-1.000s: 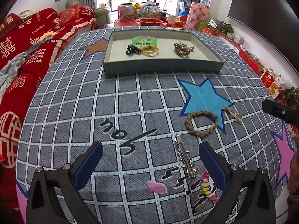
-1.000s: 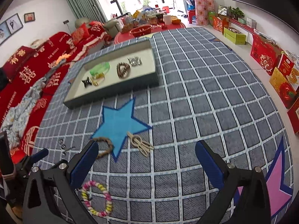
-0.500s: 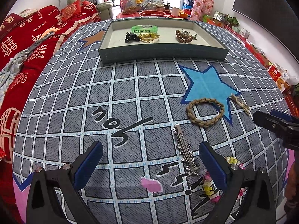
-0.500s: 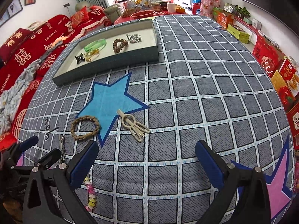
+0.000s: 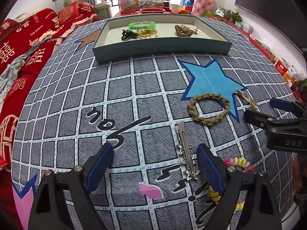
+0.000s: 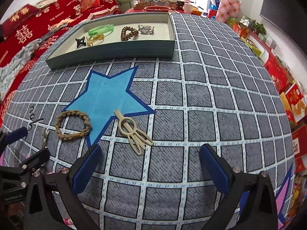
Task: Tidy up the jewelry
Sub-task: 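Grasp the silver hair clip with the left tool while the right tool grasps the beige claw clip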
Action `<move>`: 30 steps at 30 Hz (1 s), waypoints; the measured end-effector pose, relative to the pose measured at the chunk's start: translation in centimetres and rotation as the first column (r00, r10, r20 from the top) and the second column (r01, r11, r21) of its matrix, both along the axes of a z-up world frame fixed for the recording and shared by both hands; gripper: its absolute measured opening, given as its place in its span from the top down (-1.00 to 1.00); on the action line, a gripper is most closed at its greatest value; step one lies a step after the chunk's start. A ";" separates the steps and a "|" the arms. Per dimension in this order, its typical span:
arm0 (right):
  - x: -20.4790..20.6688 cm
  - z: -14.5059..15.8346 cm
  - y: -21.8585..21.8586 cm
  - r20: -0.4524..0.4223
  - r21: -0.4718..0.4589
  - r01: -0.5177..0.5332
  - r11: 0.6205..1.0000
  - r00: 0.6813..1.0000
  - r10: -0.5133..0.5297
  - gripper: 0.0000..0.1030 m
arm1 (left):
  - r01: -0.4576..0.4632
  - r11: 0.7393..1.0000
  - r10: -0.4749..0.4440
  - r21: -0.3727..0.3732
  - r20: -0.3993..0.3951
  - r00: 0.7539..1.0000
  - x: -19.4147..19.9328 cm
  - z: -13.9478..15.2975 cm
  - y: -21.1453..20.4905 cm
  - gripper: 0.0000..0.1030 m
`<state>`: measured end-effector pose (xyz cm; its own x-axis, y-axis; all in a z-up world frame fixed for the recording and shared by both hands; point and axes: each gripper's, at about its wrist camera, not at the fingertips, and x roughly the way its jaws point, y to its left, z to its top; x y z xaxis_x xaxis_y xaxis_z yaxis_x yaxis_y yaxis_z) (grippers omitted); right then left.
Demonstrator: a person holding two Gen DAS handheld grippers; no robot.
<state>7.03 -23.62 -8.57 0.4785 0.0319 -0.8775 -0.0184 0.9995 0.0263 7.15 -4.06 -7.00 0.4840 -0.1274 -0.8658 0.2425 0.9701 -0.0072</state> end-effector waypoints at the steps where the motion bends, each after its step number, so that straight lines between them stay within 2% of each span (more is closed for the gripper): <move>1: 0.2 -0.1 0.2 0.000 -0.015 -0.015 1.000 1.000 0.015 -0.96 | 0.001 1.000 -0.001 0.000 0.001 1.000 0.0 0.0 0.0 -0.91; 3: 0.4 0.0 0.6 0.006 -0.024 -0.040 0.999 0.999 0.041 -0.92 | 0.002 1.000 -0.002 -0.002 0.005 1.000 0.0 0.1 -0.1 -0.90; 6: 0.8 0.2 1.3 0.009 -0.028 -0.085 0.996 0.996 0.085 -0.79 | 0.019 1.000 -0.018 -0.007 0.017 1.000 -0.2 0.3 -0.4 -0.62; 8: 1.1 0.4 1.6 0.007 -0.028 -0.100 0.995 0.995 0.100 -0.69 | 0.033 0.999 -0.033 -0.007 0.016 0.999 -0.2 0.4 -0.6 -0.53; 11: 1.5 0.6 2.0 0.003 -0.026 -0.113 0.993 0.994 0.113 -0.45 | 0.054 0.999 -0.054 -0.008 0.020 0.998 -0.4 0.6 -1.0 -0.31; 15: 1.4 0.9 2.9 -0.004 -0.033 -0.145 0.989 0.989 0.145 -0.05 | 0.083 0.996 -0.083 -0.014 0.025 0.996 -0.7 0.8 -1.5 0.13; 17: 1.3 1.0 3.3 -0.007 -0.029 -0.155 0.988 0.988 0.155 0.13 | 0.091 0.996 -0.091 -0.021 0.023 0.996 -0.7 0.8 -1.5 0.42; 19: 1.2 1.1 3.4 -0.003 -0.030 -0.141 0.990 0.990 0.141 0.59 | 0.093 0.995 -0.093 -0.042 0.016 0.996 -0.6 0.9 -1.3 0.42; 22: 0.9 1.2 2.7 0.008 -0.006 -0.094 0.996 0.996 0.094 0.60 | 0.092 0.990 -0.091 -0.104 0.008 0.996 -0.6 1.1 -0.5 0.42; 27: 0.1 1.8 0.2 0.018 0.121 -0.017 0.992 1.000 0.015 0.60 | 0.097 0.987 -0.093 -0.126 0.031 0.995 -0.9 1.9 0.4 0.42; 30: -0.5 2.5 -0.9 0.030 0.161 0.005 0.987 1.000 -0.010 0.60 | 0.090 0.987 -0.085 -0.134 0.044 0.995 -0.8 2.6 1.1 0.42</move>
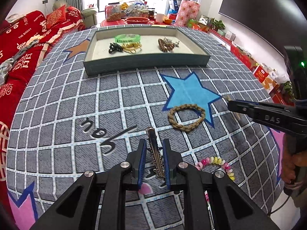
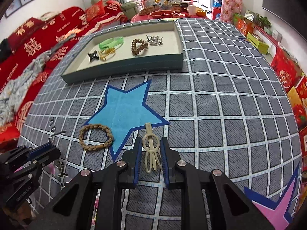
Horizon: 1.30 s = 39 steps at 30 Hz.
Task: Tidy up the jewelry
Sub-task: 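Grasp the silver hair clip with the left tool while the right tool grasps the beige claw clip, then carry the silver clip and beige claw clip into the tray and open both tools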
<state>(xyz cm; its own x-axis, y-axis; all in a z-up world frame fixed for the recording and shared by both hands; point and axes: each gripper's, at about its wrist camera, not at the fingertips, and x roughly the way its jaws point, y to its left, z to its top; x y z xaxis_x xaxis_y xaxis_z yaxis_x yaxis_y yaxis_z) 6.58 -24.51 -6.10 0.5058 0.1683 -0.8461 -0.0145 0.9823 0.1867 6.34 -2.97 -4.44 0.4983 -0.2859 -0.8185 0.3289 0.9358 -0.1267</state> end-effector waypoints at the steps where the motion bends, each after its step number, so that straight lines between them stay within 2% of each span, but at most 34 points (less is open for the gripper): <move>1: -0.2 0.3 -0.3 0.005 0.011 0.008 1.000 1.000 -0.008 0.60 | -0.003 1.000 0.003 -0.002 0.004 1.000 0.1 0.2 0.2 0.42; 5: -0.6 1.1 -1.2 0.020 0.063 0.034 0.997 0.999 -0.035 0.60 | -0.017 1.000 0.017 -0.006 0.028 0.999 0.4 1.3 1.0 0.42; 7: -0.6 1.5 -1.5 0.025 0.084 0.044 0.996 0.999 -0.046 0.60 | -0.022 1.000 0.022 -0.007 0.041 0.999 0.6 1.8 1.3 0.52; 10: -0.6 2.3 -1.8 0.037 0.113 0.058 0.992 0.997 -0.063 0.60 | -0.032 0.999 0.033 -0.023 0.061 0.998 1.1 2.7 1.9 0.53; 14: -0.4 3.2 -2.0 0.056 0.122 0.065 0.990 0.996 -0.072 0.60 | -0.041 0.999 0.044 -0.035 0.085 0.995 1.6 3.5 2.6 0.53; 20: -0.4 3.3 -1.5 0.060 0.132 0.058 0.990 0.996 -0.066 0.60 | -0.068 0.997 0.070 -0.041 0.067 0.995 1.8 3.0 3.5 0.53; 24: -0.5 2.5 -1.3 0.039 0.151 0.055 0.987 0.997 -0.062 0.60 | -0.124 0.992 0.125 -0.035 0.045 0.991 2.0 2.3 4.2 0.52; 25: -0.6 2.3 -1.2 0.035 0.159 0.056 0.986 0.997 -0.062 0.60 | -0.135 0.990 0.136 -0.042 0.027 0.990 2.2 2.1 4.5 0.39; 26: -0.7 2.2 -1.2 0.034 0.161 0.057 0.985 0.997 -0.063 0.60 | -0.152 0.987 0.152 -0.047 0.006 0.988 2.4 1.8 4.8 0.11; 27: -0.8 2.1 -1.2 0.033 0.165 0.058 0.985 0.997 -0.064 0.60 | -0.170 0.984 0.170 -0.043 0.003 0.985 2.4 1.6 5.0 -0.80; 28: -0.9 2.0 -1.2 0.031 0.170 0.059 0.984 0.997 -0.066 0.60 | -0.205 0.978 0.206 -0.031 0.020 0.978 2.3 1.6 5.2 -1.00; 30: -1.1 1.9 -1.3 0.030 0.179 0.063 0.982 0.997 -0.069 0.59 | -0.233 0.972 0.234 -0.022 0.059 0.971 2.1 1.9 5.3 -1.00; 37: -1.5 1.8 -1.3 0.036 0.202 0.062 0.977 0.997 -0.071 0.60 | -0.249 0.966 0.251 0.072 -0.013 0.968 4.6 -0.5 3.1 -1.00; 38: -1.6 1.8 -1.2 0.037 0.203 0.062 0.977 0.997 -0.071 0.60 | -0.253 0.964 0.256 0.080 -0.033 0.966 5.0 -1.1 2.7 -0.94; 39: -1.6 1.8 -1.2 0.038 0.204 0.062 0.977 0.997 -0.071 0.60 | -0.249 0.964 0.254 0.088 -0.051 0.966 5.2 -1.5 2.4 -0.78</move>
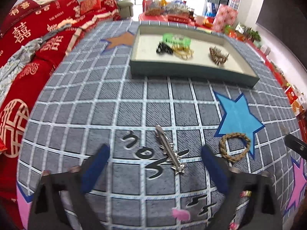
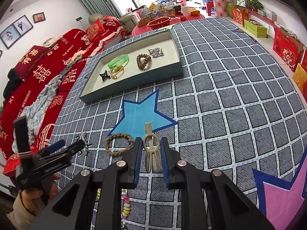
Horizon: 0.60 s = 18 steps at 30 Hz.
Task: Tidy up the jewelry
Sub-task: 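Carry the silver clip and beige claw clip into the tray and open both tools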
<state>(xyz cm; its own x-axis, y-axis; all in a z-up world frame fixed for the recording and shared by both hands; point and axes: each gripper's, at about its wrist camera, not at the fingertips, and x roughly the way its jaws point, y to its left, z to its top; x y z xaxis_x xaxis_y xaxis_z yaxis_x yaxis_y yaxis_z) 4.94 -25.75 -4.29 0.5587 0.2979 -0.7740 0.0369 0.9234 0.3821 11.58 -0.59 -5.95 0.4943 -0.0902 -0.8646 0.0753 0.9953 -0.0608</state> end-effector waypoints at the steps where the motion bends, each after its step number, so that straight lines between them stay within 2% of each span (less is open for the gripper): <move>1: -0.1 0.0 0.0 0.001 0.002 0.001 1.000 1.000 -0.001 0.60 | 0.004 1.000 -0.004 0.001 -0.021 1.000 0.2 -0.4 -0.3 -0.64; 2: -0.3 0.0 -0.1 0.002 0.004 0.002 1.000 1.000 -0.002 0.60 | 0.003 1.000 -0.003 0.019 -0.018 1.000 0.3 -0.7 -0.6 -0.64; 5: -0.5 0.2 -0.2 0.009 0.006 0.009 1.000 1.000 -0.009 0.60 | 0.033 0.999 -0.034 0.033 0.018 0.999 -0.2 -0.8 -1.0 0.08; 6: -0.6 0.3 -0.3 0.012 0.008 0.012 1.000 1.000 -0.012 0.60 | 0.043 0.999 -0.044 0.020 0.024 0.999 -0.3 -0.8 -1.0 0.40; 10: -0.6 0.4 -0.5 0.017 0.013 0.020 1.000 1.000 -0.020 0.60 | 0.064 0.996 -0.062 -0.057 0.033 0.998 -0.6 -0.9 0.1 0.44; 18: 0.0 1.0 -0.7 0.031 0.022 0.021 1.000 0.999 -0.022 0.60 | 0.112 0.991 -0.107 -0.068 0.086 0.991 -1.3 1.4 0.9 0.44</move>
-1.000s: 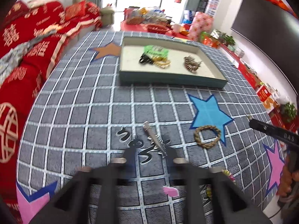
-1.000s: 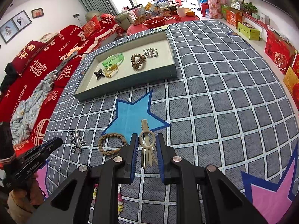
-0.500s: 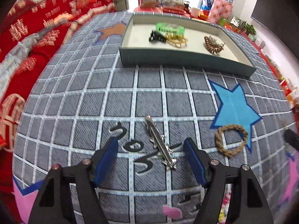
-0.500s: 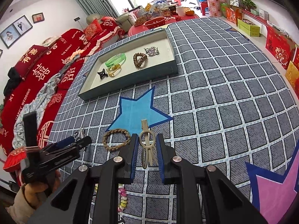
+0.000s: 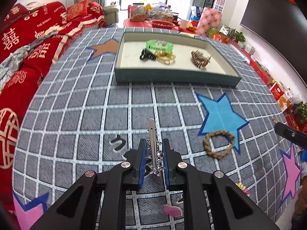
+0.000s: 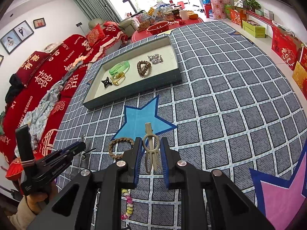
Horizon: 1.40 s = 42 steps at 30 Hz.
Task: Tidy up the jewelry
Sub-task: 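Carry the silver clip and beige claw clip into the tray and open both tools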
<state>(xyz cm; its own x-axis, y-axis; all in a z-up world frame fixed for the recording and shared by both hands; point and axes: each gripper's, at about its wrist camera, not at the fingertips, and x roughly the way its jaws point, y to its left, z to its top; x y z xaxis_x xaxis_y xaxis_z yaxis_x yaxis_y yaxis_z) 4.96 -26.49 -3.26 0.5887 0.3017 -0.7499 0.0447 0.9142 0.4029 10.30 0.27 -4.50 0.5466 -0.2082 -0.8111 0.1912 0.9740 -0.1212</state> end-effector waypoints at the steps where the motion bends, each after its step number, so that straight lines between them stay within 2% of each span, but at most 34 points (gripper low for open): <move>1: 0.1 0.1 0.0 0.002 -0.001 -0.001 1.000 1.000 0.001 0.60 | 0.007 1.000 -0.007 0.000 0.009 1.000 0.1 0.5 -0.1 0.44; 8: 2.4 2.1 0.1 0.033 -0.016 -0.011 1.000 0.999 0.011 0.60 | 0.055 0.998 -0.054 -0.013 0.077 0.996 1.2 4.2 -0.6 0.44; 17: 8.0 4.6 0.5 0.058 -0.039 -0.033 0.999 0.998 0.035 0.60 | 0.065 0.998 -0.062 -0.016 0.132 0.989 6.4 6.9 -0.6 0.44; 21: 10.8 4.7 0.7 0.048 -0.067 -0.038 0.997 0.998 0.041 0.60 | 0.057 0.998 -0.057 0.003 0.120 0.991 9.2 6.5 -1.0 0.44; 28: 15.5 3.1 0.9 0.007 -0.103 -0.043 0.994 0.999 0.044 0.60 | 0.060 0.998 -0.062 0.026 0.079 0.995 13.6 4.9 -1.8 0.44; 42: 20.7 -1.1 0.9 -0.074 -0.137 -0.022 0.990 0.997 0.012 0.60 | 0.081 0.993 -0.080 0.082 -0.015 0.997 17.7 0.3 -3.6 0.44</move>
